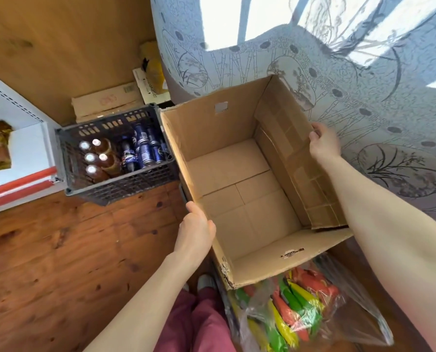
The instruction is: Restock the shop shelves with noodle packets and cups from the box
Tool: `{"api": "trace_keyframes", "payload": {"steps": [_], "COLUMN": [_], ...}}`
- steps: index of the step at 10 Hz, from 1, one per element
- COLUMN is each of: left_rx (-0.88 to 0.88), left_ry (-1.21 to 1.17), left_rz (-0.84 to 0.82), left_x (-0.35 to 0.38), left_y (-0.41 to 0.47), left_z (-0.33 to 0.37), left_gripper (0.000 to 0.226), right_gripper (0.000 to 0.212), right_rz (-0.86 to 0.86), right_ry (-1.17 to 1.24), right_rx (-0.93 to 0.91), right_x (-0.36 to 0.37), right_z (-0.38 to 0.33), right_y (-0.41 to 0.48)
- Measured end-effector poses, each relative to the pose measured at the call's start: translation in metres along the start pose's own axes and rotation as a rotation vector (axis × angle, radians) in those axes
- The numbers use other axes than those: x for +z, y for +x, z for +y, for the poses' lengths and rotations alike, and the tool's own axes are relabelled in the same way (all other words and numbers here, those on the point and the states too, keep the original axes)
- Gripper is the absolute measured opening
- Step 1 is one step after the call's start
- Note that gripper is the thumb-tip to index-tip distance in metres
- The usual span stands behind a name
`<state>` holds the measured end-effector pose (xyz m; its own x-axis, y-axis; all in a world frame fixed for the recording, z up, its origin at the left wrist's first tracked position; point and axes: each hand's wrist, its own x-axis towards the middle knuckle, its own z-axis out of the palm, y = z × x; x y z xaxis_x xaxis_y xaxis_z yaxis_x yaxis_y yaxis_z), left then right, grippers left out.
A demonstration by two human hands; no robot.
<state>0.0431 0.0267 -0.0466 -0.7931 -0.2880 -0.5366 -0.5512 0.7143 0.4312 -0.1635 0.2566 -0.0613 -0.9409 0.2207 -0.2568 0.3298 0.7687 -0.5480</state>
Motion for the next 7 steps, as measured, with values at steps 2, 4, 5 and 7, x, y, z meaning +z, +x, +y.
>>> {"api": "trace_keyframes", "payload": {"steps": [2,4,5,7], "left_rx": [0.012,0.032,0.055,0.14], "left_ry": [0.035,0.062,0.088,0.254], "left_rz": [-0.007,-0.037,-0.035,-0.008], "left_x": [0.003,-0.008,-0.014,-0.039], "left_y": [0.003,-0.001,-0.005,-0.015], "left_z": [0.001,-0.001,-0.004,-0.006], "left_gripper": [0.044,0.048,0.048,0.035], "right_gripper": [0.042,0.042,0.047,0.038], "right_rz": [0.001,0.012,0.051,-0.009], "right_ry": [-0.06,-0.149,-0.193,-0.217], "right_rx": [-0.021,-0.009,-0.011,-0.092], "right_x": [0.001,0.003,0.005,-0.002], "right_z": [0.0,-0.006,-0.007,-0.035], "right_y": [0.006,-0.005,-0.014,-0.043]}}
